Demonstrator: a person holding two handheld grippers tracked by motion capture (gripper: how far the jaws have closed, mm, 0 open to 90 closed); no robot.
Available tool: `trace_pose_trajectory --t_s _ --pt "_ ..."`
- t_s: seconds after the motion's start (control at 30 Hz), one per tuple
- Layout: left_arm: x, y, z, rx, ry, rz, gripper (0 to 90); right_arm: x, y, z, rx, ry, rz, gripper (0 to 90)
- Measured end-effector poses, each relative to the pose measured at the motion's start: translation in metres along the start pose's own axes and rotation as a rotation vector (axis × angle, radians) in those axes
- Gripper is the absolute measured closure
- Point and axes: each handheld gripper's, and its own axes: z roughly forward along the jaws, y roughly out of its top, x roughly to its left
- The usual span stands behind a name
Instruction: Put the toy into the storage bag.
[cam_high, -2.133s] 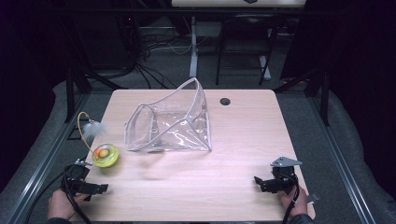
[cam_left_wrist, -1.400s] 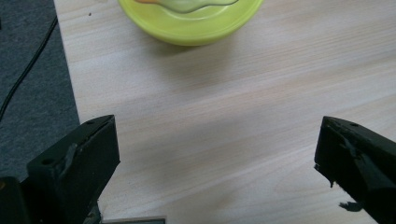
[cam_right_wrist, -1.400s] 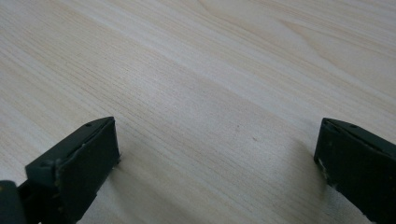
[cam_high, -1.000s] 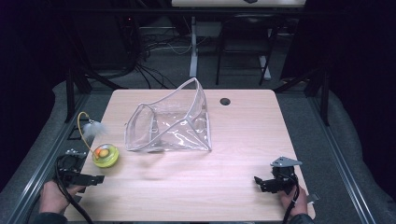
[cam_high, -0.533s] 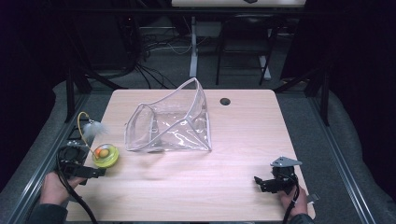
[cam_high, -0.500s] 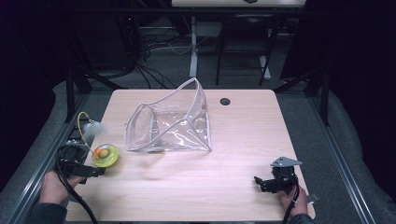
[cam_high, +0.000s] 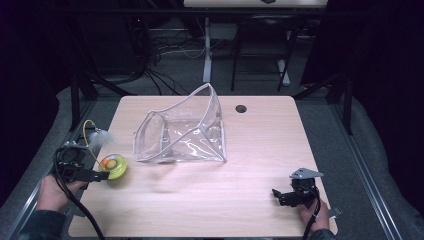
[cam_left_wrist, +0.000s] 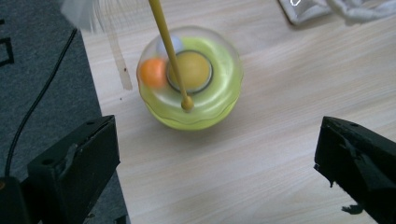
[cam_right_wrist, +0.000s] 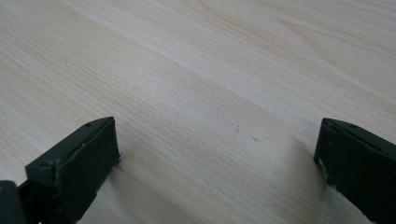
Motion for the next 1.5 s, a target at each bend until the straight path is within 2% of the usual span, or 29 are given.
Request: trace_pose_trajectory --t_s 0.13,0.17,0.2,0.6,0.77,0.87,0.9,1.0,1.13,1.2,1.5 --pt "0.001 0.008 -0.006 -0.013 0.004 0.008 0.0 0.0 0.0 0.0 0.0 0.0 0.0 0.0" --pt "0.003 0.012 -0.009 -0.032 -0.019 -0.002 0.0 0.0 0.0 0.0 0.0 0.0 0.0 0.0" --pt "0.004 0.014 -0.011 -0.035 -0.021 -0.002 0.0 0.0 0.0 0.0 0.0 0.0 0.0 0.0" --pt "0.01 0.037 -0.023 -0.013 0.02 0.014 0.1 0.0 0.0 0.0 0.001 0.001 -0.001 0.0" --pt "0.011 0.047 -0.029 0.0 0.037 0.038 10.9 0.0 0.0 0.0 0.001 0.001 -0.001 0.0" --pt "0.011 0.049 -0.03 0.005 0.043 0.039 19.3 0.0 0.0 0.0 0.001 0.0 -0.002 0.0" --pt "0.011 0.05 -0.031 0.0 0.05 0.039 19.3 0.0 0.0 0.0 0.001 0.001 -0.002 0.0" --pt "0.012 0.053 -0.032 0.008 0.065 0.045 34.0 0.0 0.0 0.0 0.001 0.0 -0.001 0.0" --pt "0.014 0.057 -0.035 -0.001 0.085 0.044 45.2 0.0 0.0 0.0 0.001 0.0 -0.002 0.0" --pt "0.014 0.059 -0.036 0.001 0.078 0.035 48.6 0.0 0.0 0.0 0.001 0.0 -0.001 0.0" --pt "0.015 0.065 -0.036 0.018 0.084 0.038 63.6 0.0 0.0 0.0 0.001 0.001 -0.001 0.0"
